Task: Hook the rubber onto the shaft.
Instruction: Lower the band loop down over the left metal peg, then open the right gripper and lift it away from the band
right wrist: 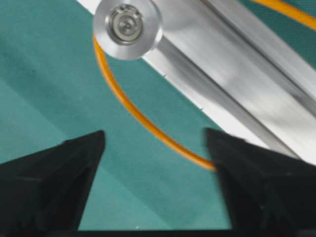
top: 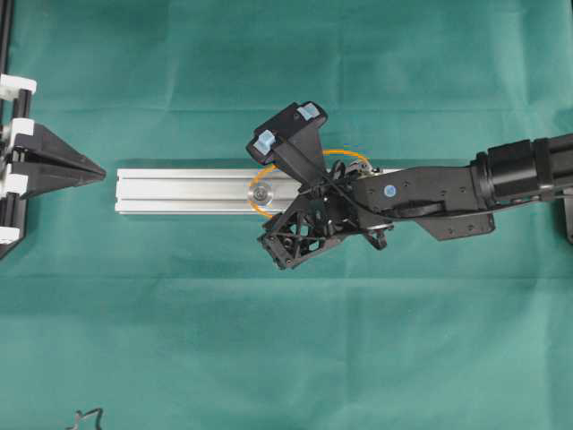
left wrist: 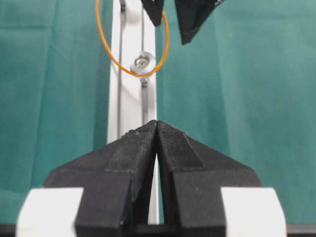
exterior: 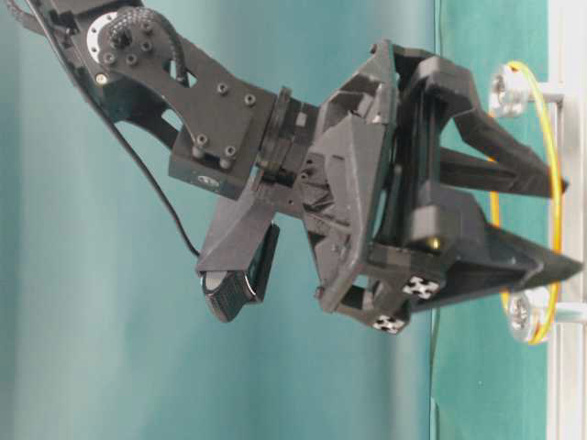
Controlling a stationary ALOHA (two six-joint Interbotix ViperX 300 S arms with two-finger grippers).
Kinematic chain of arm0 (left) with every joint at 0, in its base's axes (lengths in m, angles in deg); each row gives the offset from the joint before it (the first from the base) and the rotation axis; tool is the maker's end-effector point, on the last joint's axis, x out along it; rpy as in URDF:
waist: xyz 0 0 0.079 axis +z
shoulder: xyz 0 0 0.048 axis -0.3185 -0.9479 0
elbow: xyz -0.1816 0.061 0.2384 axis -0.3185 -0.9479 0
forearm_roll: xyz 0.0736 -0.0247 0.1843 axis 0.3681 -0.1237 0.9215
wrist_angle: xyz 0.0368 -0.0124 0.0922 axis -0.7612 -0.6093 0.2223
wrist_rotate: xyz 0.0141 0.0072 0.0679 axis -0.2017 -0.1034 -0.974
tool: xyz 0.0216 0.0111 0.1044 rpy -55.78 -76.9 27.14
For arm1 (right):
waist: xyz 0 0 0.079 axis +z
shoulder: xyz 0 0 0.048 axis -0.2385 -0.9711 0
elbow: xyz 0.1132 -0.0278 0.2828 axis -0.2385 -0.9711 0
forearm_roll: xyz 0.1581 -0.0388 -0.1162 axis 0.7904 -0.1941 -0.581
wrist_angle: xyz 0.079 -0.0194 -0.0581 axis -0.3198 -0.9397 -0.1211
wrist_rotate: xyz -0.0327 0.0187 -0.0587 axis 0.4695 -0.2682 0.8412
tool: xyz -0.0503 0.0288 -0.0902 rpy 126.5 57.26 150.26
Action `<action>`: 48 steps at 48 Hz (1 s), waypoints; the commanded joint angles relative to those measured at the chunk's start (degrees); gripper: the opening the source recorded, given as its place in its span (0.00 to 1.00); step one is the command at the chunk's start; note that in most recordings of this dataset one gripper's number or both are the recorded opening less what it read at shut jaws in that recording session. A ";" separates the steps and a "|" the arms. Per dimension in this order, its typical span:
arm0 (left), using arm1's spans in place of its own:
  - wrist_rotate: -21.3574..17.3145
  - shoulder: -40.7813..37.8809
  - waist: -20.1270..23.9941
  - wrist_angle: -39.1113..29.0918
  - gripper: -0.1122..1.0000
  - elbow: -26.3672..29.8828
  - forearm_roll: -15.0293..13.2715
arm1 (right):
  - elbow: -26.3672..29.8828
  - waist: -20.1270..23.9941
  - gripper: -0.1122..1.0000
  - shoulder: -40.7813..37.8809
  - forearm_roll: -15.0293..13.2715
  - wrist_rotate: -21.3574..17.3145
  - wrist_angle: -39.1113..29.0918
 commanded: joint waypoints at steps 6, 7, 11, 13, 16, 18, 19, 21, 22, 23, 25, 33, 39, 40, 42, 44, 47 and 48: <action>-0.18 -0.44 -0.18 0.26 0.10 1.85 0.18 | 0.44 0.18 0.92 2.46 -0.18 0.18 0.26; -0.18 -0.44 -0.18 0.26 0.10 1.85 0.18 | 0.44 0.18 0.91 2.46 -0.18 0.18 0.26; -0.18 -0.35 -0.18 0.26 0.10 1.85 0.18 | 0.44 0.18 0.91 2.46 -0.26 0.18 0.26; -0.18 -0.35 -0.18 0.18 0.10 1.85 0.18 | 0.44 0.18 0.91 2.46 -0.26 0.18 0.26; -0.18 -0.44 -0.18 0.26 0.10 1.85 0.18 | 0.44 0.18 0.91 2.46 -0.26 0.18 0.26; -0.18 -0.35 -0.18 0.18 0.10 1.85 0.18 | 0.44 0.18 0.91 2.55 -0.26 0.18 0.26; -0.18 -0.35 -0.18 0.26 0.10 1.85 0.18 | 0.44 0.18 0.91 2.72 -0.26 0.26 0.26; -0.18 -0.35 -0.18 0.18 0.10 1.85 0.18 | 0.62 0.18 0.91 3.08 -0.26 0.44 0.26; -0.18 -0.44 -0.18 0.18 0.10 1.85 0.18 | 0.62 0.18 0.91 3.25 -0.18 0.62 0.09; -0.18 -0.44 -0.18 0.26 0.10 1.85 0.18 | 0.70 0.18 0.91 3.43 -0.26 0.79 0.09; -0.18 -0.35 -0.18 0.26 0.10 1.85 0.18 | 0.88 0.09 0.91 3.96 -0.26 1.05 0.00; -0.18 -0.44 -0.18 0.26 0.10 1.85 0.18 | 0.97 0.09 0.91 6.42 -0.18 1.49 -0.18; -0.18 -0.35 -0.18 0.18 0.10 1.85 0.18 | 0.97 0.00 0.91 8.35 -0.26 1.58 -1.05; -0.18 -0.35 -0.18 0.26 0.10 1.85 0.18 | 0.97 0.00 0.91 8.70 -0.26 1.58 -1.23; -0.18 -0.44 -0.09 0.26 0.10 1.85 0.18 | 0.97 -0.09 0.91 9.67 -0.35 1.58 -1.76; -0.18 -0.35 -0.18 0.26 0.10 1.93 0.18 | 0.97 -0.09 0.91 10.46 -0.53 1.58 -2.11; -0.18 -0.35 -0.18 0.26 0.10 1.85 0.18 | 0.97 -0.09 0.91 11.78 -0.97 1.85 -2.81; -0.18 -0.35 -0.18 0.26 0.10 1.93 0.18 | 0.97 -0.09 0.91 12.22 -1.05 1.93 -3.08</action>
